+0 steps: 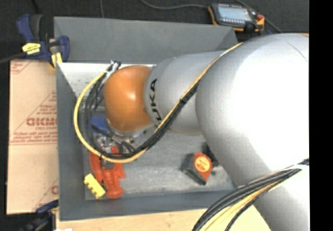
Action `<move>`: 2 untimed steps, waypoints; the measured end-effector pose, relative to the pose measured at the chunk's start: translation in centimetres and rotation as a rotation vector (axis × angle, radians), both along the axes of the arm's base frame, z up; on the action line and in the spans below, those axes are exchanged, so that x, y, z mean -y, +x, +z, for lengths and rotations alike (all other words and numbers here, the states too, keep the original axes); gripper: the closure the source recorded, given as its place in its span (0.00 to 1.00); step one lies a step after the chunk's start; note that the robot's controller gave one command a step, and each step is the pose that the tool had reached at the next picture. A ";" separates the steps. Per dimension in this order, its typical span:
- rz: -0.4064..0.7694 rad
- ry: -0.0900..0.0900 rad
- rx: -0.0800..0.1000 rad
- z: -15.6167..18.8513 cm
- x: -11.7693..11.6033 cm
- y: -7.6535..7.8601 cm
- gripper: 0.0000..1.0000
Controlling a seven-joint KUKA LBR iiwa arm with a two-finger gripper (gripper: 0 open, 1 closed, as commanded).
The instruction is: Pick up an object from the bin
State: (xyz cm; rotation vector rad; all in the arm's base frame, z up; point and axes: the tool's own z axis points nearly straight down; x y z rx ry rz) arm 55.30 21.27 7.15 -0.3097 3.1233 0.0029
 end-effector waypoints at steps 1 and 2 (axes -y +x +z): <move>0.000 0.000 0.000 0.0 0.0 0.0 1.00; 0.464 -0.001 0.001 0.0 0.1 -0.4 1.00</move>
Offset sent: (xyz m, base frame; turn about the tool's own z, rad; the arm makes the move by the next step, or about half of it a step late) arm -0.0056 -0.0008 -0.0015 -0.4675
